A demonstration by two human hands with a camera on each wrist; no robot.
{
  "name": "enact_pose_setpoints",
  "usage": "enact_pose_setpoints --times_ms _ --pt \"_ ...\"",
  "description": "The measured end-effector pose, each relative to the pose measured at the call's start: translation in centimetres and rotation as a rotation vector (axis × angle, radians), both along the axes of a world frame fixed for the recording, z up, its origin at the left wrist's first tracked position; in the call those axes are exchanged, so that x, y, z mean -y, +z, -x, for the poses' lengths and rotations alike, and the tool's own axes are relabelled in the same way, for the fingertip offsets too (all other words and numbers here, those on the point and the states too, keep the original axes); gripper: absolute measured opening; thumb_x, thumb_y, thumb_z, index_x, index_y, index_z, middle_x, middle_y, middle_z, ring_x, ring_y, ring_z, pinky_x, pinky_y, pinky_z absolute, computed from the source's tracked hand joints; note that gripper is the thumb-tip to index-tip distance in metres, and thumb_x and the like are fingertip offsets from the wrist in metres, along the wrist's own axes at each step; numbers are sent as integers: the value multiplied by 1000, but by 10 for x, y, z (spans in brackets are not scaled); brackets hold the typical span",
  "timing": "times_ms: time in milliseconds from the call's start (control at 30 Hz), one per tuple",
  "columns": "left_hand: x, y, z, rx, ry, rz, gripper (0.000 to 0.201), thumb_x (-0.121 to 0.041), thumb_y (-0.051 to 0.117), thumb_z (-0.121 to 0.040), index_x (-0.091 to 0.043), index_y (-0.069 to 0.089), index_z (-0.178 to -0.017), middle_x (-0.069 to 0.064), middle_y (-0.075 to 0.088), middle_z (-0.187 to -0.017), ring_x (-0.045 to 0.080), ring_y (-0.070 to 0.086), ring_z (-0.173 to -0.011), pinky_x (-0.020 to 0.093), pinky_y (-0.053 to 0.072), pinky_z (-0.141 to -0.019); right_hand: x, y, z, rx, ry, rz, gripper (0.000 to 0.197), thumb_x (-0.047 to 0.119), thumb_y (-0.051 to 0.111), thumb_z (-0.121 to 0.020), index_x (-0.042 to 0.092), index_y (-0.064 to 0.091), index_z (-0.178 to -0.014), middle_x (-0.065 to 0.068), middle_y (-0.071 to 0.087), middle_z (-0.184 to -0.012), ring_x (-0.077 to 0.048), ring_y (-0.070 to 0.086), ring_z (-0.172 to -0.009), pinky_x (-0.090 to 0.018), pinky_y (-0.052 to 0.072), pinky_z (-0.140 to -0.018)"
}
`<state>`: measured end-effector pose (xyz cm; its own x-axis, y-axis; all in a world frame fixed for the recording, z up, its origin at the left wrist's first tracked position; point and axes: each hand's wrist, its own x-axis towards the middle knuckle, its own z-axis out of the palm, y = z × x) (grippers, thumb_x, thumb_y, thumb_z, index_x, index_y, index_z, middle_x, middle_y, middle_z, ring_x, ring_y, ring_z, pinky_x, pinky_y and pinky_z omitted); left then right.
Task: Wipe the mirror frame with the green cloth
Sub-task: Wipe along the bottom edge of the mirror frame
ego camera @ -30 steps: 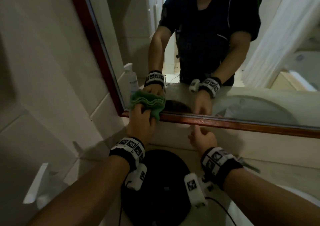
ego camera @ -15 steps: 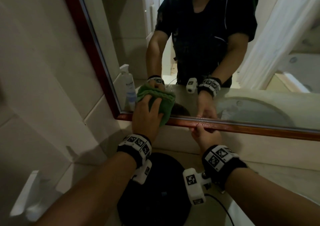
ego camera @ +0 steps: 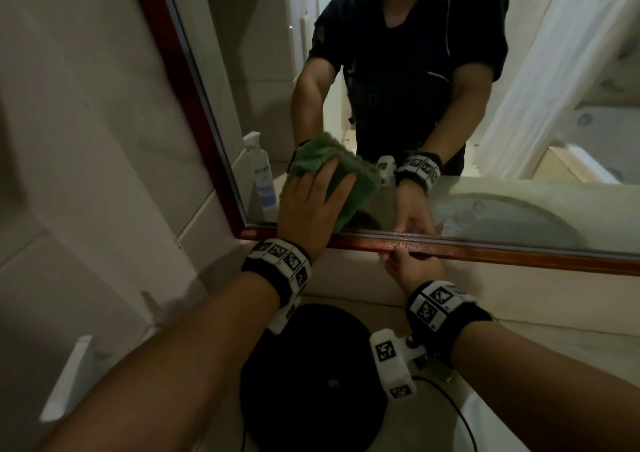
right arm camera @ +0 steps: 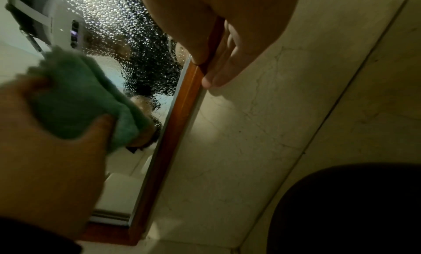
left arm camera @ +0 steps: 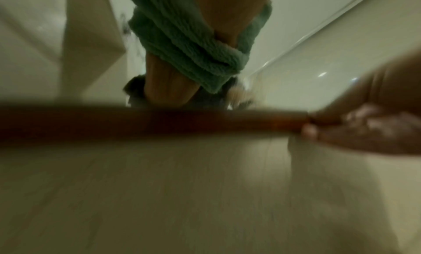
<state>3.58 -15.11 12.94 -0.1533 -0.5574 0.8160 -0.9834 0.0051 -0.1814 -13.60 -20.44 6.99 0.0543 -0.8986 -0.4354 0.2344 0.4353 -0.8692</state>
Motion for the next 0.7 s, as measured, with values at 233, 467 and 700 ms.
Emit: enact_pose_setpoints --times_ms 233,467,700 --pt "2 8 5 200 -6 -56 42 -14 57 -89 -17 56 -131 12 41 -146 34 37 -124 48 34 -105 2 6 7 110 -26 -98 12 10 60 -92 8 55 -81 -14 66 -86 -27 66 -77 -43 54 -88" --pt "8 39 15 92 -67 -17 67 -19 79 -73 -20 50 -133 9 33 -131 29 35 -119 47 45 -96 9 5 16 -1 -62 -88 23 18 74 -81 0 61 -84 -5 65 -83 -24 64 -82 -33 55 -78" --pt "20 20 17 213 -115 -79 38 -17 49 -92 -13 58 -129 16 51 -137 36 44 -124 51 37 -103 3 11 17 -79 -31 -83 16 12 74 -81 1 62 -81 -11 65 -76 -28 67 -72 -44 58 -79"
